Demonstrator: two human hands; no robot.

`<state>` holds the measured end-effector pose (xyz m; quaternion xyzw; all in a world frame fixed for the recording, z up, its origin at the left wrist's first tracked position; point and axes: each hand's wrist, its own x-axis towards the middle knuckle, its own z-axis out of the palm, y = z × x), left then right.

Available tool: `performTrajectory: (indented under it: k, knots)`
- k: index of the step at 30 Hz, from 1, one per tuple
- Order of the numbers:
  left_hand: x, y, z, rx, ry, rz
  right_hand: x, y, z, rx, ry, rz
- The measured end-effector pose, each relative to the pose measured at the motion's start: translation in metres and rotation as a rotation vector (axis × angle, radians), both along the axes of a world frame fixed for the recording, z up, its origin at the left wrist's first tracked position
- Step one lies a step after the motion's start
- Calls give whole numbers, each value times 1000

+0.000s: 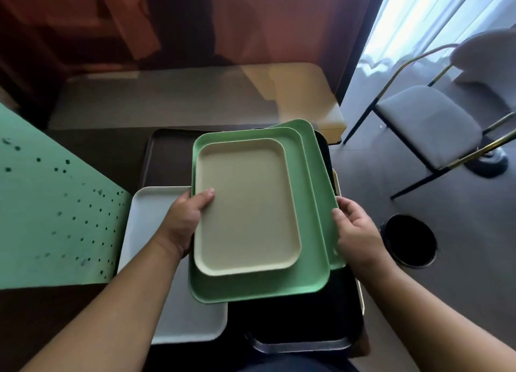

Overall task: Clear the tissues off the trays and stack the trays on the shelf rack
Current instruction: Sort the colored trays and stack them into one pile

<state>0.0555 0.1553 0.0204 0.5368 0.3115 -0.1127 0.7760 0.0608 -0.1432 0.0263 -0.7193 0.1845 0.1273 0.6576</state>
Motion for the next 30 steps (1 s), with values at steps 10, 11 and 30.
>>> performTrajectory:
  k: [10,11,30]
  knots:
    - [-27,25,3,91,-107,-73,-30,38,23,257,209,74]
    - [-31,28,4,105,-115,-67,-26,43,24,270,277,95]
    - [-88,84,40,270,-331,-88,-25,118,7,328,336,376]
